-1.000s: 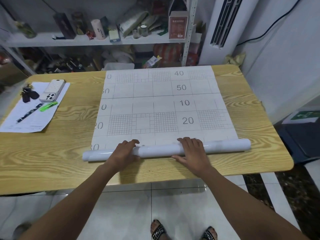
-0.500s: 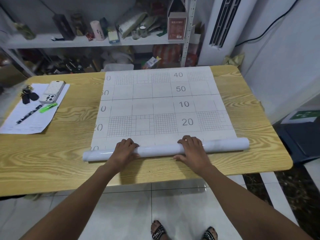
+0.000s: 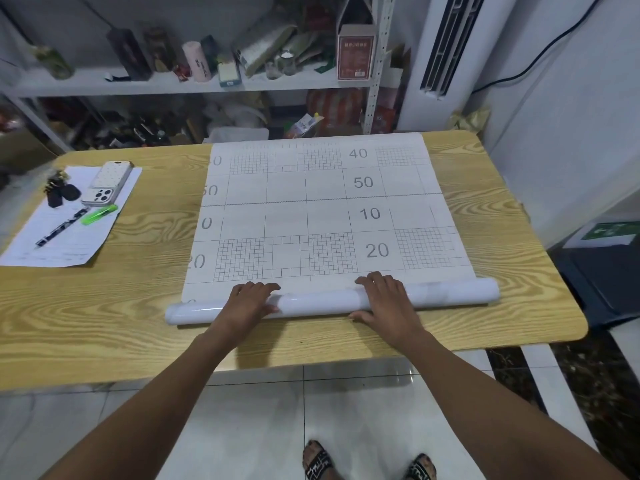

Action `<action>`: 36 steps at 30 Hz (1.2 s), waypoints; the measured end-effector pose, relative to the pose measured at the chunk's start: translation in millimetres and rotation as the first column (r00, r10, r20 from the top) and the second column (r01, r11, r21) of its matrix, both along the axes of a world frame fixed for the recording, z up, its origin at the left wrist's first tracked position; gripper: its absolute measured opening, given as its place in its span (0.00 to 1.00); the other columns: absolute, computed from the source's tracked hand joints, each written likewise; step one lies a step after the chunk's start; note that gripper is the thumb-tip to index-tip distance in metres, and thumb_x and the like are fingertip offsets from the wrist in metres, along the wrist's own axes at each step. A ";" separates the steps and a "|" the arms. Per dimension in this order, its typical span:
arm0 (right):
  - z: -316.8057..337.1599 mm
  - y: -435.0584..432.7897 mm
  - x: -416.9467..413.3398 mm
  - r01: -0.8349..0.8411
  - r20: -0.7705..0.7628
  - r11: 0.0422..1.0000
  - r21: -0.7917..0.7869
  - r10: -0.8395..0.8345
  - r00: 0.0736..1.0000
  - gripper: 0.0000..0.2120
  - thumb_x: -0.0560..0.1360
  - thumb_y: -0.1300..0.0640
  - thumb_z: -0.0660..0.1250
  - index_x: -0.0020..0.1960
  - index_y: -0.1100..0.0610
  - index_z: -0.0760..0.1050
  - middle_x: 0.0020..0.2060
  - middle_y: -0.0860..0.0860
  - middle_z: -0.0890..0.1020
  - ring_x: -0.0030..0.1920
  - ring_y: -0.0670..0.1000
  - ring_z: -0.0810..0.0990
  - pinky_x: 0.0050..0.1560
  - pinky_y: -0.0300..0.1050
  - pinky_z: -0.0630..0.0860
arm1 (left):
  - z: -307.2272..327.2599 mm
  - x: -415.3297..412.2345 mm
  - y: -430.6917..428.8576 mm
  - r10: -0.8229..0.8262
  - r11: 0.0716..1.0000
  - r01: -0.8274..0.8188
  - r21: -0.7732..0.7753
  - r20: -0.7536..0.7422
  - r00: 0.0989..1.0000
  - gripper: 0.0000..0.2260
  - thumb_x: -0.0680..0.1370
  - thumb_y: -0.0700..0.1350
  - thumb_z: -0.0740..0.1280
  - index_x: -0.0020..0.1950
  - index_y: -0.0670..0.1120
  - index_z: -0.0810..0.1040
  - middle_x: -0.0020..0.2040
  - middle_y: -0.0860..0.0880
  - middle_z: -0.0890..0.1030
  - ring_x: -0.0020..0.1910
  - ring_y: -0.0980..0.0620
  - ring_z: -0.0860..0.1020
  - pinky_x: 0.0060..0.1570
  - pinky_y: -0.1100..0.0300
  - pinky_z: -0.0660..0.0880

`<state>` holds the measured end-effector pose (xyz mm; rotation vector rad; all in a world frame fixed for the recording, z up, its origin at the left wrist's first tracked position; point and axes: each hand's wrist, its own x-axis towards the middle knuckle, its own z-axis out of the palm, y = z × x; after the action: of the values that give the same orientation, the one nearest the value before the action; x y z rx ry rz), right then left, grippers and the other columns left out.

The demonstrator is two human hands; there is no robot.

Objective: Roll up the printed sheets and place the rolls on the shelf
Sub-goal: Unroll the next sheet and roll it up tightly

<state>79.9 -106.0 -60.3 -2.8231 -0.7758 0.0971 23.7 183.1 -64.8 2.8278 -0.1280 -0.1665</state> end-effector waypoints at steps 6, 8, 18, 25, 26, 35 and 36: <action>-0.5 -0.2 -0.2 -0.005 0.015 1.000 0.007 0.005 1.000 0.27 0.68 0.37 0.67 0.56 0.57 0.74 0.49 0.52 0.75 0.46 0.55 0.74 0.49 0.50 0.71 | -3.3 -6.5 0.6 -0.046 0.999 0.046 0.009 0.081 0.996 0.19 0.73 0.46 0.70 0.61 0.42 0.74 0.52 0.43 0.78 0.50 0.41 0.75 0.52 0.51 0.66; -0.5 0.0 -0.4 -0.001 0.014 1.000 0.009 0.001 1.000 0.26 0.68 0.39 0.68 0.56 0.57 0.74 0.50 0.53 0.75 0.46 0.55 0.74 0.50 0.50 0.72 | -2.2 -7.0 -0.9 -0.052 0.998 0.055 -0.039 0.069 0.996 0.24 0.68 0.45 0.75 0.60 0.40 0.74 0.53 0.40 0.77 0.46 0.39 0.77 0.48 0.50 0.71; 3.2 0.9 1.2 -0.002 -0.018 1.000 -0.021 0.002 1.000 0.21 0.73 0.43 0.66 0.58 0.58 0.74 0.55 0.53 0.74 0.50 0.56 0.73 0.54 0.51 0.70 | 8.8 -10.0 -6.1 -0.067 0.996 0.071 -0.048 0.074 0.995 0.31 0.62 0.43 0.78 0.63 0.41 0.72 0.51 0.40 0.75 0.35 0.40 0.76 0.37 0.57 0.68; 4.9 -0.5 2.8 -0.027 -0.006 0.996 -0.089 0.027 1.000 0.21 0.77 0.41 0.58 0.59 0.56 0.74 0.54 0.52 0.74 0.53 0.56 0.72 0.55 0.51 0.69 | 2.7 -6.6 -6.5 -0.128 0.991 0.123 0.045 0.150 0.980 0.34 0.57 0.38 0.79 0.60 0.43 0.70 0.45 0.43 0.77 0.38 0.43 0.76 0.37 0.55 0.72; 4.8 -1.0 3.5 -0.033 -0.016 0.995 -0.099 0.032 0.999 0.21 0.77 0.41 0.56 0.61 0.55 0.73 0.55 0.52 0.73 0.54 0.56 0.71 0.56 0.50 0.67 | 1.6 -6.3 -6.0 -0.132 0.991 0.124 0.057 0.158 0.979 0.35 0.57 0.40 0.80 0.60 0.45 0.69 0.46 0.44 0.77 0.39 0.43 0.76 0.39 0.55 0.73; 7.1 0.8 6.0 -0.023 -0.071 0.996 -0.089 0.017 0.997 0.23 0.79 0.41 0.52 0.67 0.54 0.67 0.58 0.51 0.74 0.56 0.54 0.71 0.61 0.48 0.65 | -0.8 -5.8 -8.0 -0.112 0.986 0.090 0.137 0.164 0.980 0.36 0.55 0.45 0.80 0.59 0.47 0.68 0.44 0.47 0.78 0.39 0.45 0.76 0.37 0.54 0.73; 6.8 0.6 5.9 -0.023 -0.073 0.997 -0.076 0.018 0.997 0.21 0.79 0.42 0.54 0.66 0.54 0.67 0.58 0.50 0.74 0.56 0.53 0.71 0.61 0.48 0.65 | -0.9 -5.6 -8.4 -0.104 0.988 0.084 0.131 0.159 0.982 0.36 0.55 0.44 0.80 0.58 0.47 0.68 0.44 0.47 0.78 0.39 0.45 0.76 0.36 0.54 0.73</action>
<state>85.8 -105.4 -53.5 -2.8661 -0.8015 0.2354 18.1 174.7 -65.7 2.9579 -0.2987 0.0424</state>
